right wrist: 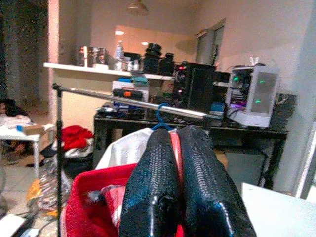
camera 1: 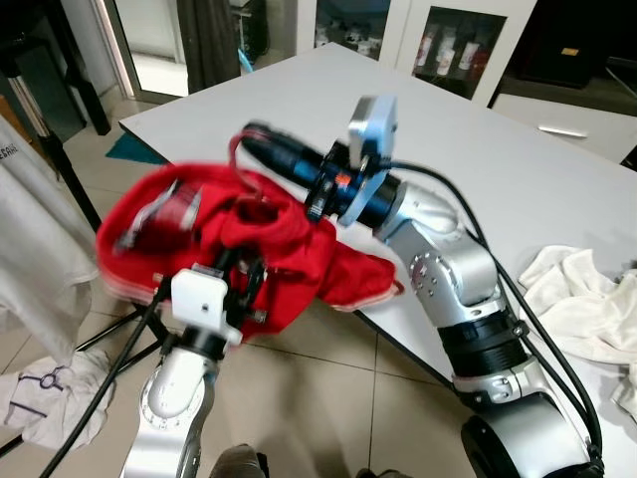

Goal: Hang hanger

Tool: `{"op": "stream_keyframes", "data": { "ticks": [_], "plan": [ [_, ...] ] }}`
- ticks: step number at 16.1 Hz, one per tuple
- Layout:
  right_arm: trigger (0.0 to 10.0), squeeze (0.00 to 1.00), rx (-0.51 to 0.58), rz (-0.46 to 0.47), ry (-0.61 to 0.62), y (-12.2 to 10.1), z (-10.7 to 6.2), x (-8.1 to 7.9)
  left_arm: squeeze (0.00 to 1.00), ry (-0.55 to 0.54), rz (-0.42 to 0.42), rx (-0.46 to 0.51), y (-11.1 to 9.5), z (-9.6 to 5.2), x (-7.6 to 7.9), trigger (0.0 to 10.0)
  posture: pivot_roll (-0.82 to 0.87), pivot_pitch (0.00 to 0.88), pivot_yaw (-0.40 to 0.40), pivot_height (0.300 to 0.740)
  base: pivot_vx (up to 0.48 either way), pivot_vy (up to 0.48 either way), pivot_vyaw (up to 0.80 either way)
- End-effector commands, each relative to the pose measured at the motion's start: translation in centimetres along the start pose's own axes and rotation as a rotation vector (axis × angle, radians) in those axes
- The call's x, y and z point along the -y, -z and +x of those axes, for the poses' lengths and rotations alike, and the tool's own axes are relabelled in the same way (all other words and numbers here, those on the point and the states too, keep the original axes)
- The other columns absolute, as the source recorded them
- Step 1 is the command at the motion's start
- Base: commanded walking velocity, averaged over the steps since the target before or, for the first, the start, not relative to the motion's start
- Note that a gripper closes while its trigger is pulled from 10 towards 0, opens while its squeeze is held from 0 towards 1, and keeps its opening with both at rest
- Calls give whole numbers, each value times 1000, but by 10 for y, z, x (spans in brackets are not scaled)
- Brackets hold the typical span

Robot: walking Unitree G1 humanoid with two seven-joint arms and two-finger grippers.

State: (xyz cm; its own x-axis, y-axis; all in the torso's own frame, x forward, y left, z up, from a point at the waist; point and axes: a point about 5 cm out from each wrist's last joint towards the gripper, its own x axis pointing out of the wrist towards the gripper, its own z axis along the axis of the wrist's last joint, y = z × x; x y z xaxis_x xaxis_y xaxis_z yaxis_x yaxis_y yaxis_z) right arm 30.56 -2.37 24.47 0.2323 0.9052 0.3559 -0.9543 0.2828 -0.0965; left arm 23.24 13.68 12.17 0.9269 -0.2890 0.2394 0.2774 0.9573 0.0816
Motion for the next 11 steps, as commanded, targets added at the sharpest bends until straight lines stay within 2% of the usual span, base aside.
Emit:
{"op": "stream_keyframes", "data": {
  "ticks": [1,2,4,6,8,11],
  "plan": [
    [0,0,17,-12,-16,-4,-2,-2,0,32,16,31,-7,6,5,10000,129,20,-46,740,0,0,0],
    [0,0,-18,-31,-19,5,-2,-5,0,86,14,69,-18,13,11,10000,125,19,-47,740,0,0,0],
    [0,0,-55,-39,-22,17,-2,-9,0,158,17,90,-28,17,15,10000,129,18,-51,740,0,0,0],
    [0,0,-103,-42,13,31,-2,-8,0,205,13,45,-22,16,15,10000,135,16,-52,740,0,0,0],
    [0,0,-120,-55,25,35,-2,-6,0,196,-1,12,-16,12,15,10000,137,15,-52,740,0,0,0],
    [0,0,-179,-124,-8,46,-9,-8,0,194,-13,-5,-15,10,16,10000,146,15,-59,740,0,0,0]
  ]
}}
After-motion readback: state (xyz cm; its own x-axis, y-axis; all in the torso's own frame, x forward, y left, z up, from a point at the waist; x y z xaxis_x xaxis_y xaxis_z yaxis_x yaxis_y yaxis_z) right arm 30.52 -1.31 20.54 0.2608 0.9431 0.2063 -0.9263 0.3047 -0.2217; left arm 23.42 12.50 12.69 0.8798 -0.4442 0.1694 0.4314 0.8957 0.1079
